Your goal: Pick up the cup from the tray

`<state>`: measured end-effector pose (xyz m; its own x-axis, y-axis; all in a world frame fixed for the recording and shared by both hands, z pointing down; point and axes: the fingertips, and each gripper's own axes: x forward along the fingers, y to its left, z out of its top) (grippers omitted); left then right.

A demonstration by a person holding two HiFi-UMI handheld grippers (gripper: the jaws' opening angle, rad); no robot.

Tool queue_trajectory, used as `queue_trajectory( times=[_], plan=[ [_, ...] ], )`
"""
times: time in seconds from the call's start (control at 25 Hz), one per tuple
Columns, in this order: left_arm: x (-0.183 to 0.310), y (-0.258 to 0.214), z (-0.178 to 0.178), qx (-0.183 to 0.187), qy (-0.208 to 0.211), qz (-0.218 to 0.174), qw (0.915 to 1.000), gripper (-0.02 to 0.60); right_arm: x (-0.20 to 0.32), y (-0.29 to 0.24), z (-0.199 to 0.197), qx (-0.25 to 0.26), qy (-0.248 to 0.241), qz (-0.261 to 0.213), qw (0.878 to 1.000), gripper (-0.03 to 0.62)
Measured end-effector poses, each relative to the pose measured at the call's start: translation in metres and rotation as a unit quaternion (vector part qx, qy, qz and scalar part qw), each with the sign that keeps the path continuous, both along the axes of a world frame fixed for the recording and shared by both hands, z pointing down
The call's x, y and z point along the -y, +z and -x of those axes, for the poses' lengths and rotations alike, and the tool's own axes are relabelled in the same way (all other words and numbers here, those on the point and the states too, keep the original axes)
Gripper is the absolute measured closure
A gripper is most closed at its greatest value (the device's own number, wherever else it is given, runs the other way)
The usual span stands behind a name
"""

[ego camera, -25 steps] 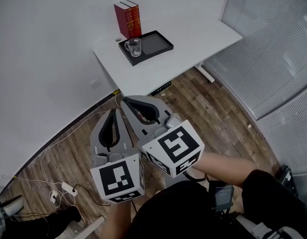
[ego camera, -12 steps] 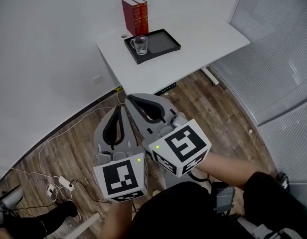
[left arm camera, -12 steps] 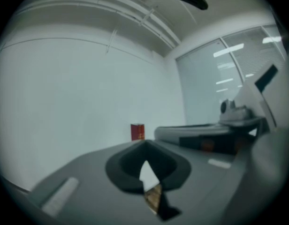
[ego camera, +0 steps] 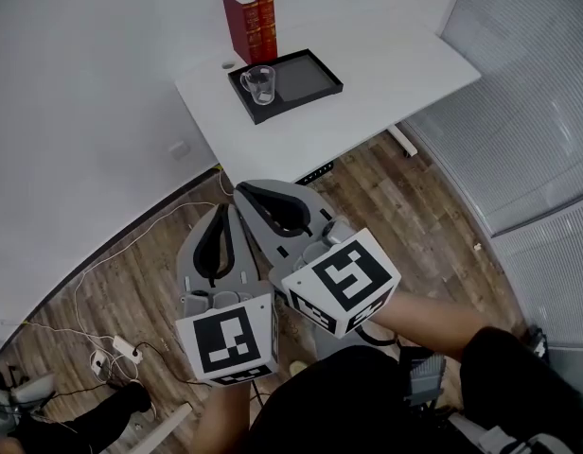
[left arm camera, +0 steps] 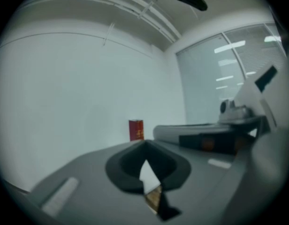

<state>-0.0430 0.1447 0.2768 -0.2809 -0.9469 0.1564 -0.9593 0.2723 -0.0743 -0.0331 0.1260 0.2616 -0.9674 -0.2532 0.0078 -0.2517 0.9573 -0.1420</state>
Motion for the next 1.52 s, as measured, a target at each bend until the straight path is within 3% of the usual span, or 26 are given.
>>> queue_trajectory(
  times=[0.52, 0.96, 1.52],
  plan=[
    [0.067, 0.021, 0.012, -0.009, 0.015, 0.022, 0.9996, 0.58, 0.069, 0.019, 0.011, -0.002, 0.014, 0.031, 0.999, 0.58],
    [0.111, 0.012, 0.022, -0.002, 0.011, 0.028, 0.9995, 0.58, 0.111, 0.008, 0.02, 0.002, 0.011, 0.023, 1.0, 0.58],
    [0.157, -0.005, 0.051, 0.027, -0.043, 0.023, 0.9984, 0.58, 0.168, -0.003, 0.033, -0.002, 0.019, 0.01, 1.0, 0.58]
  ],
)
